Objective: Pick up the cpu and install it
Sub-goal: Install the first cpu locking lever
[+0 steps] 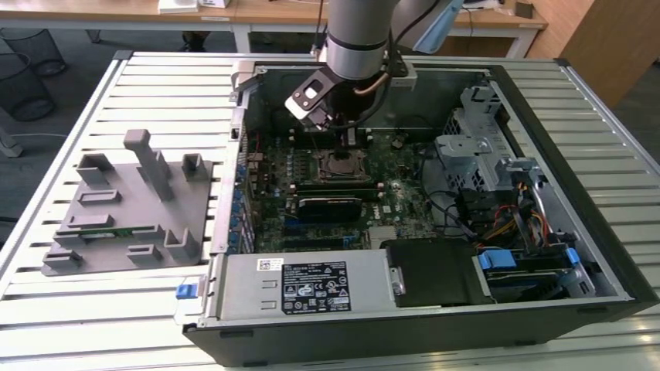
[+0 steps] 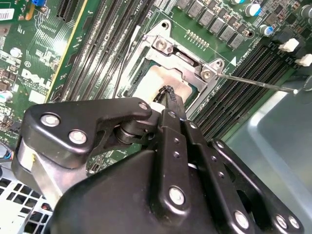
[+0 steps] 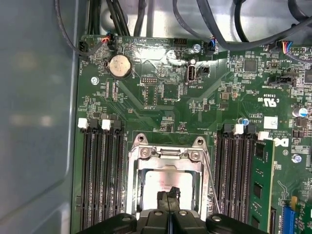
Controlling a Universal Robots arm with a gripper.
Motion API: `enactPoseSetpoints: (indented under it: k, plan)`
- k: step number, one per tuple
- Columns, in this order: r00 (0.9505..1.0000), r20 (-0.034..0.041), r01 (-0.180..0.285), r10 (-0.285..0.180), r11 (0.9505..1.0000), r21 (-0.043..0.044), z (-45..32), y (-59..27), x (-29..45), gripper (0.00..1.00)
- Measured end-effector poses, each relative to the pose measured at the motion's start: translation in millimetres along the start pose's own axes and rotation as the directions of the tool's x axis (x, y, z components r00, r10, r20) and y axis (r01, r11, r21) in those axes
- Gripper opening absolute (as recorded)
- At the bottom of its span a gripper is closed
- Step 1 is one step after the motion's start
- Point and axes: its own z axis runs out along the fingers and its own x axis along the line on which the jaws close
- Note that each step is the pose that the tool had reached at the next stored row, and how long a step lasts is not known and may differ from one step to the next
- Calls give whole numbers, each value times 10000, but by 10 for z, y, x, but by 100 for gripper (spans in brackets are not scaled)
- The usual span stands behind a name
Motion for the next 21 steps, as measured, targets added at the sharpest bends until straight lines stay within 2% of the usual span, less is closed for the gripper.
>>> enactPoseSetpoints:
  k: [11,15,21]
  plan:
    - [10000,0,0,0,10000,0,-57,-1,0,11]
    - [10000,1,0,0,10000,0,-103,-1,1,11]
    - [10000,0,1,-1,10000,-7,-215,-3,2,11]
